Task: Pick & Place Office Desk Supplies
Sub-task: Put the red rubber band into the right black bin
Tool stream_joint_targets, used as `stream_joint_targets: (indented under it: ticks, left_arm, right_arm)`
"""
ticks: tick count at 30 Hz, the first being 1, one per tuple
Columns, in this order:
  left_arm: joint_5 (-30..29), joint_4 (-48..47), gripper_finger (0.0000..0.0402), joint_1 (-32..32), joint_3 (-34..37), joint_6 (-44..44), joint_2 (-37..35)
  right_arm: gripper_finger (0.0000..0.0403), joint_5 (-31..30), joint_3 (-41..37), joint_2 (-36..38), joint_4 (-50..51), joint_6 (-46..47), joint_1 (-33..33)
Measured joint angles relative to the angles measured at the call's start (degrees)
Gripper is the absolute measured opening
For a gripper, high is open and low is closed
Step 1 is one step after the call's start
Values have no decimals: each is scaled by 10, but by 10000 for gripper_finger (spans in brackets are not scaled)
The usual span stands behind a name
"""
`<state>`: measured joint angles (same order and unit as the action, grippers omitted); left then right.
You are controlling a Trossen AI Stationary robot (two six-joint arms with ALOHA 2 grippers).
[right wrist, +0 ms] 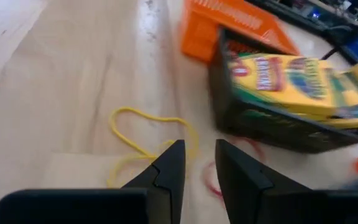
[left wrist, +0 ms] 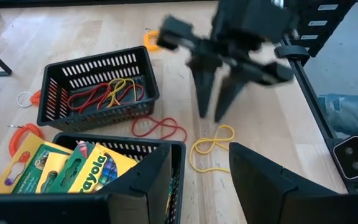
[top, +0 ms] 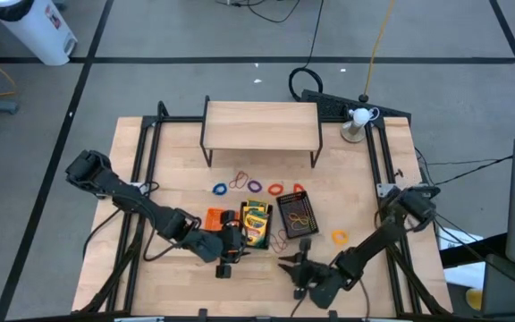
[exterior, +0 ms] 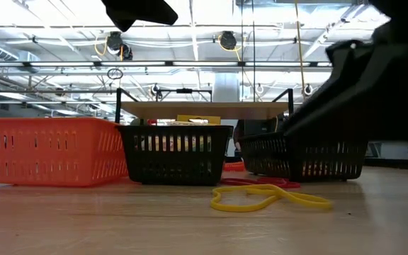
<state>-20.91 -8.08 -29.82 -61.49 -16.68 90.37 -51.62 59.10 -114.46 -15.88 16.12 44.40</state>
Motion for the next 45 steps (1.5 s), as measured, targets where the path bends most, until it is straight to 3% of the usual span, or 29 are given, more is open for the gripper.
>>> stream_joint_targets:
  ticks: [8, 13, 20, 23, 36, 45]
  left_arm:
    - [0, -4, 163, -19, 0, 0, 0]
    - [0, -10, 163, -32, 0, -1, 0]
    - [0, -34, 163, -49, 0, -6, 0]
    - [0, -40, 163, -56, 0, -7, 0]
    - [0, -55, 163, -72, 0, -8, 0]
    - [0, -54, 163, -71, 0, -8, 0]
  right_arm:
    - [77, -87, 81, -82, -1, -10, -7]
    - [77, -82, 81, -80, 39, 91, -24]
    - [77, 21, 81, -79, 86, 255, -48]
    - [77, 35, 82, -78, 88, 284, -51]
    - [77, 37, 81, -67, 88, 323, -32]
    - [77, -25, 81, -48, 89, 285, -9]
